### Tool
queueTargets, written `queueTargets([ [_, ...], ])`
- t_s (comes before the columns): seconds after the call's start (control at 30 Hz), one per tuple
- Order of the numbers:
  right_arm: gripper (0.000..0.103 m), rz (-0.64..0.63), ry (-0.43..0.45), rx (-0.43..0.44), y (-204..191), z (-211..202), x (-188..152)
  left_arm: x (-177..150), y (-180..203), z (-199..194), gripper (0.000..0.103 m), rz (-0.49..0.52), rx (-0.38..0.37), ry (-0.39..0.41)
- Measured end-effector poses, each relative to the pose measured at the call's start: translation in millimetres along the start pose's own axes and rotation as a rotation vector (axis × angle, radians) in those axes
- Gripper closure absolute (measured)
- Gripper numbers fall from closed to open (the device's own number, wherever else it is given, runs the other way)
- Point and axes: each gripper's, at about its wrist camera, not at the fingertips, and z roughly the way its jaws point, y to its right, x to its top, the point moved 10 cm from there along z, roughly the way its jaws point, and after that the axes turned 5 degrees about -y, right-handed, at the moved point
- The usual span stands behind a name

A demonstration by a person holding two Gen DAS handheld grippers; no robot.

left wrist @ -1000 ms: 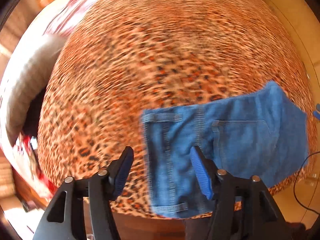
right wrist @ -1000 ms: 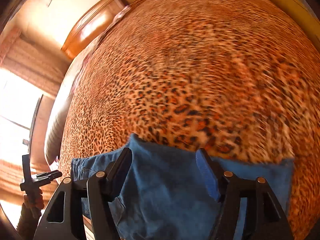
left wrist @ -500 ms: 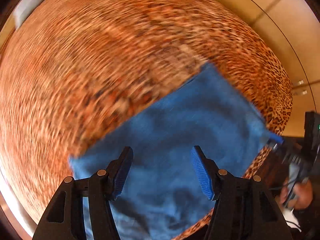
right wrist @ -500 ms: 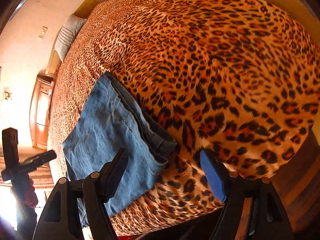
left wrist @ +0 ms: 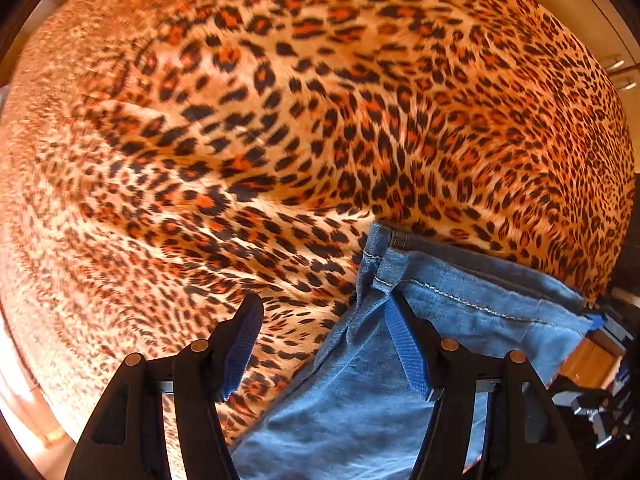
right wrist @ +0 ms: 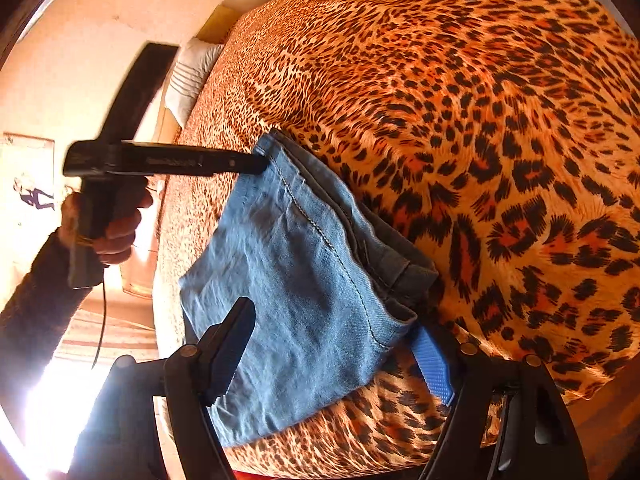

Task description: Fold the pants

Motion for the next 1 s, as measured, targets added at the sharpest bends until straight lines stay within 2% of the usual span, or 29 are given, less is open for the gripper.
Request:
queueTargets([
  [0.03, 0.026, 0.008, 0.005, 0.006, 1.5, -2.9, -0.6, 4.6, 2.6, 5.9, 0.039, 0.012, -0.016, -0.01],
  [0.17, 0.023, 0.027, 0.031, 0.014, 3.8, -12.4, -4.8, 16.7, 12.6, 17.1, 0.029, 0.091, -0.039, 0.0],
  [0.3, 0.022, 0.044, 0.056, 0.021, 3.5, -9.0, -0.6, 24.1, 20.6, 22.7, 0.028, 0.17, -0.021, 0.015],
  [0.37, 0.022, 0.054, 0.064, 0.028, 5.4, -11.8, -1.0, 26.1, 19.7, 23.0, 0.029, 0.173, -0.039, 0.016],
  [0.43, 0.022, 0.068, 0.074, 0.03, 5.9, -14.4, -2.5, 22.8, 25.7, 16.4, 0.04, 0.181, -0.045, 0.038],
  [0.47, 0.022, 0.068, 0.074, 0.025, 5.8, -14.8, -3.2, 18.3, 22.0, 12.6, 0.053, 0.198, -0.042, 0.051],
  [0.5, 0.022, 0.065, 0.074, 0.017, 5.8, -16.2, -4.6, 12.7, 27.1, 7.3, 0.072, 0.218, -0.043, 0.06],
  [0.53, 0.026, 0.058, 0.075, -0.008, 6.2, -15.1, -3.7, 5.7, 34.6, 1.6, 0.082, 0.234, -0.046, 0.068],
  [0.57, 0.035, 0.051, 0.077, -0.033, 6.6, -16.3, -4.3, 3.3, 37.5, 1.0, 0.098, 0.242, -0.067, 0.055],
  [0.6, 0.042, 0.048, 0.077, -0.049, 7.6, -16.9, -4.5, 2.5, 37.0, -0.4, 0.098, 0.228, -0.079, 0.051],
  [0.67, 0.086, 0.079, 0.05, -0.019, 8.6, -12.4, -4.7, 0.7, 35.6, -7.3, 0.099, 0.194, -0.102, 0.064],
  [0.7, 0.091, 0.084, 0.049, -0.025, 10.3, -12.1, -4.4, -1.2, 36.7, -12.3, 0.099, 0.177, -0.116, 0.08],
  [0.83, 0.092, 0.005, 0.052, -0.017, -6.3, -19.9, -3.9, -25.2, 40.0, -41.4, 0.099, 0.156, -0.161, 0.148],
  [1.0, 0.092, -0.152, 0.031, -0.041, -40.3, -29.5, -7.4, -58.3, 26.2, -73.6, 0.098, 0.08, -0.169, 0.23],
])
